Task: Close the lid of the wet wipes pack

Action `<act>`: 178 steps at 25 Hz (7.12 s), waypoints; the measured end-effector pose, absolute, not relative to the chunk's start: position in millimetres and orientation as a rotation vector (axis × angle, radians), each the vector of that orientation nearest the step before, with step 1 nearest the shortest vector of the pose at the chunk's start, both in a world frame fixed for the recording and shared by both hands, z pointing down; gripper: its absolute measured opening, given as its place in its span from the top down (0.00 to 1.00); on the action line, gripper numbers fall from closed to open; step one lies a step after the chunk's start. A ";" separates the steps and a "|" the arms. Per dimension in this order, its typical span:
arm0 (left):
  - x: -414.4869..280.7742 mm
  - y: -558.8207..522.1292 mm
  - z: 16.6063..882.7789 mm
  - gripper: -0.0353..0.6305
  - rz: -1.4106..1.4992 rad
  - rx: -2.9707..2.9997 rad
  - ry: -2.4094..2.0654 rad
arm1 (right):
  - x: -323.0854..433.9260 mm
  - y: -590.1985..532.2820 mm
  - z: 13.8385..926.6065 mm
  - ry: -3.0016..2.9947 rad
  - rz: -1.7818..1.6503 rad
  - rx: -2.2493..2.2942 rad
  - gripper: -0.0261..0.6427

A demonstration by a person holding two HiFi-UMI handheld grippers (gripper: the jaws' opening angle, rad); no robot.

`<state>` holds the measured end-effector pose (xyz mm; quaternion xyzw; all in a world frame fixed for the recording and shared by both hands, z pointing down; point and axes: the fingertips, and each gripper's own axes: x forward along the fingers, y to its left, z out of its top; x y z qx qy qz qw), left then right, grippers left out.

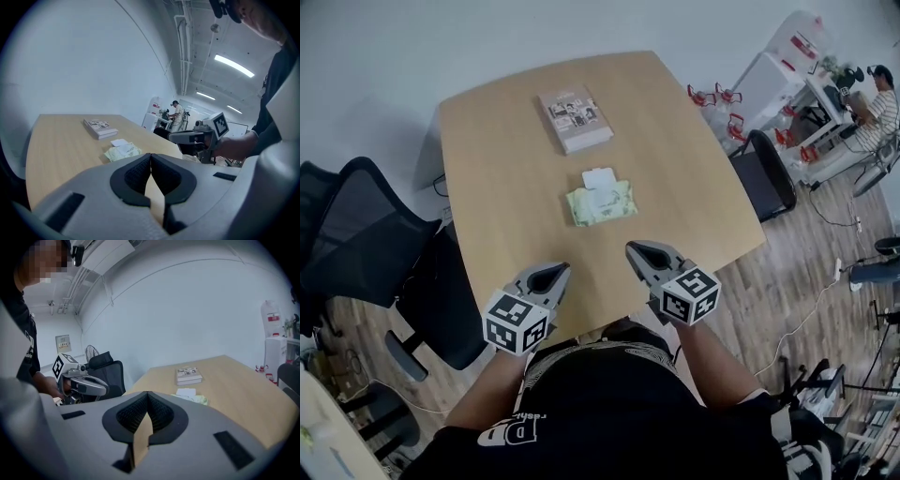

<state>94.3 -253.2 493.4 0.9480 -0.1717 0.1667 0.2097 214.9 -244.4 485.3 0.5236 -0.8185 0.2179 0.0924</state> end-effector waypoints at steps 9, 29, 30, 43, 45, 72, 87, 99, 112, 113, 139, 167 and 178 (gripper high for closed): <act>107.2 -281.7 500.9 0.92 0.453 2.549 -0.664 | 252.4 -310.3 499.9 -2.458 0.631 1.408 0.95; 90.9 -287.9 532.8 0.92 0.553 2.340 -0.925 | 304.8 -462.9 617.8 -2.335 0.818 1.207 0.89; 90.4 -288.3 534.1 0.92 0.558 2.334 -0.928 | 305.9 -468.0 621.8 -2.330 0.824 1.208 0.88; 89.4 -286.9 544.1 0.92 0.551 2.257 -0.939 | 314.3 -496.0 672.5 -2.290 1.131 1.130 0.77; 88.8 -286.9 543.5 0.92 0.548 2.258 -0.938 | 310.7 -494.3 673.0 -2.296 1.160 1.099 0.77; 79.6 -278.1 524.8 0.92 0.473 2.358 -0.874 | 291.7 -446.2 610.8 -2.133 0.308 0.855 0.88; 67.5 -264.1 519.9 0.92 0.450 2.379 -0.859 | 251.3 -409.6 600.3 -1.917 -0.145 0.622 0.90; 54.7 -254.0 521.9 0.92 0.448 2.365 -0.874 | 237.6 -393.6 609.7 -1.916 -0.145 0.598 0.92; 55.4 -248.5 524.4 0.92 0.454 2.356 -0.877 | 238.1 -381.8 630.9 -1.933 -0.087 0.591 0.91; 55.9 -248.2 524.5 0.92 0.455 2.356 -0.876 | 237.9 -380.8 632.5 -1.933 -0.084 0.588 0.91; 54.3 -245.8 528.7 0.92 0.445 2.328 -0.908 | 235.4 -369.9 663.3 -1.907 -0.042 0.505 0.89; 43.8 -250.9 517.1 0.92 0.429 2.435 -0.787 | 218.1 -350.4 615.0 -1.967 -0.012 0.695 0.86; 35.5 -242.6 499.2 0.92 0.422 2.568 -0.615 | 179.6 -280.9 548.9 -2.169 0.196 1.068 0.95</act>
